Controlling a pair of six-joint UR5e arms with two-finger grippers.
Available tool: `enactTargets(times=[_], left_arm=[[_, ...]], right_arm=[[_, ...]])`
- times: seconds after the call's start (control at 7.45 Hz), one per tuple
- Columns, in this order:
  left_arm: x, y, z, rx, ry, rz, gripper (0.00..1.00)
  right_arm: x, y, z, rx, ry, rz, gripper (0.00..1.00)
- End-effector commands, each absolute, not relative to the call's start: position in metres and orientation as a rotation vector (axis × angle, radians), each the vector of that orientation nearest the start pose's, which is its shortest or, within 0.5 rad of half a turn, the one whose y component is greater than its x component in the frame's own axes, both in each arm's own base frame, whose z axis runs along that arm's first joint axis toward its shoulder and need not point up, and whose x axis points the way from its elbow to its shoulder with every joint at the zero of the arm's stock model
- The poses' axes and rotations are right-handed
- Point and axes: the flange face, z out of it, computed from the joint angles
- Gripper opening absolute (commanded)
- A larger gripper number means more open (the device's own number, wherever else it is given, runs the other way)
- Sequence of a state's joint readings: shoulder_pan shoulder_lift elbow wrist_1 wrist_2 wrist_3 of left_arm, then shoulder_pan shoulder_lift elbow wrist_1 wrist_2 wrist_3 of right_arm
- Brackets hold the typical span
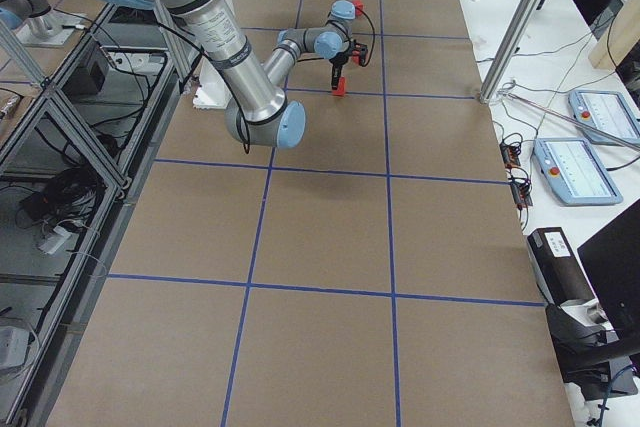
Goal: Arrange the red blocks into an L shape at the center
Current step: 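Lower the cube onto the center and open the right gripper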
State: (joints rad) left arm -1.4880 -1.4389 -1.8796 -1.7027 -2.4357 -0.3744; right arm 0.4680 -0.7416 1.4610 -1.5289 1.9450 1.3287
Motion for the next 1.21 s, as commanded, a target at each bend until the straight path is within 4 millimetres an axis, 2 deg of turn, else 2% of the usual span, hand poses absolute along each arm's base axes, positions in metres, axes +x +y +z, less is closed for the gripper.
enactTargets(times=[0.0,0.4,0.54,0.67,0.81,0.94,1.07], left_arm=[[-0.021,-0.448,0.542,0.091,0.903,-0.142,1.0],[-0.02,-0.448,0.54,0.091,0.904,-0.147,1.0],[-0.02,-0.449,0.535,0.098,0.906,-0.143,1.0],[-0.017,-0.457,0.516,0.131,0.917,-0.122,1.0],[0.015,-0.468,0.485,0.049,0.998,-0.186,1.0],[0.06,-0.482,0.437,-0.035,1.033,-0.284,1.0],[0.101,-0.483,0.401,-0.071,1.031,-0.327,1.0]], right_arm=[[-0.622,-0.422,0.19,-0.061,-0.824,0.073,0.99],[-0.621,-0.422,0.183,-0.052,-0.833,0.071,1.0],[-0.612,-0.425,0.176,-0.048,-0.844,0.073,1.0],[-0.587,-0.429,0.161,-0.05,-0.835,0.092,1.0],[-0.548,-0.433,0.141,-0.052,-0.834,0.098,1.0],[-0.499,-0.445,0.141,-0.057,-0.848,0.11,1.0],[-0.45,-0.445,0.17,-0.047,-0.868,0.107,1.0]])
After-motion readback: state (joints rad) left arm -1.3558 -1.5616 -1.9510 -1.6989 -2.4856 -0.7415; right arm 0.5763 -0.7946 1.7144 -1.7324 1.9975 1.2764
